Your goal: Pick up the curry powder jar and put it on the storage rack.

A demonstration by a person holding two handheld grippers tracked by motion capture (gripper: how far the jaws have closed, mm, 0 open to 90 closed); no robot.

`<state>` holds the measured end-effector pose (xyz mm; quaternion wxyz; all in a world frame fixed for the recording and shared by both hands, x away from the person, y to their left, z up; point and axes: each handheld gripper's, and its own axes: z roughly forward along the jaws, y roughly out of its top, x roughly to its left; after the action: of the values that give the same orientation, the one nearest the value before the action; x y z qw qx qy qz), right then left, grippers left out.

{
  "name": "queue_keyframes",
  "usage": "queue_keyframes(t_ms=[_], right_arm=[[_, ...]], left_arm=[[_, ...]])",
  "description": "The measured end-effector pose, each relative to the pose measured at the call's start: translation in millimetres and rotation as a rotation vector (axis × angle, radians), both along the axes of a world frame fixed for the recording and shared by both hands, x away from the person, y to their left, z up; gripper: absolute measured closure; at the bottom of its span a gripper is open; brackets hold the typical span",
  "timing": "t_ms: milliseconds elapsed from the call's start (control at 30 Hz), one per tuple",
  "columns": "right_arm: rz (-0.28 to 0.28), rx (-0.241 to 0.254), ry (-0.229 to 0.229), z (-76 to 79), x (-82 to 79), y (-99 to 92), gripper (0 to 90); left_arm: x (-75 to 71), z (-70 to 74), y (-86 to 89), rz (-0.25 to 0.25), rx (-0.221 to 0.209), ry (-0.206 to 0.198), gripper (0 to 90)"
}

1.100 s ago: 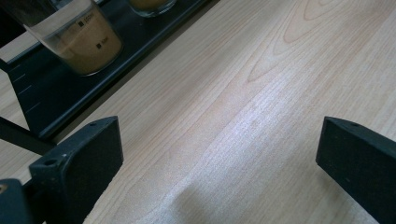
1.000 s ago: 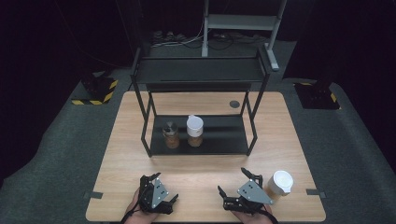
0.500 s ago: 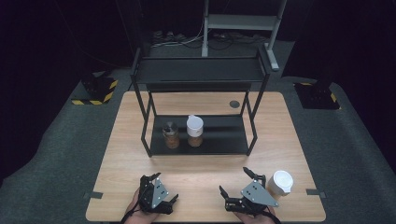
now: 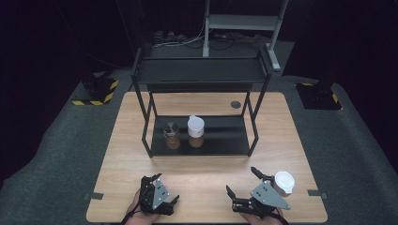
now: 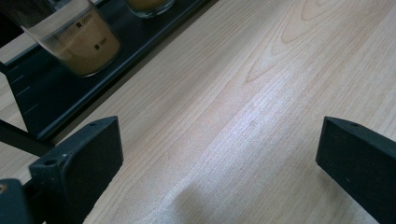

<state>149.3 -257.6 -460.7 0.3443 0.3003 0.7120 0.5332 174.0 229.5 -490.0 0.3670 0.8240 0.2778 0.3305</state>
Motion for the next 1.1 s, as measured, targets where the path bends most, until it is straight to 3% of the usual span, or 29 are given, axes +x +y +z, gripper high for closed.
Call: queue_keyframes(t_ms=[500, 1100], right_arm=[[-0.042, 0.023, -0.008, 7.7, -6.1, -16.6, 0.0], [-0.145, 0.065, -0.024, 13.5, -18.2, -48.5, 0.0]], left_arm=[[0.1, -0.3, 0.1, -0.002, -0.001, -0.002, 1.0], [0.2, -0.4, 0.0, 0.001, -0.003, -0.001, 1.0]])
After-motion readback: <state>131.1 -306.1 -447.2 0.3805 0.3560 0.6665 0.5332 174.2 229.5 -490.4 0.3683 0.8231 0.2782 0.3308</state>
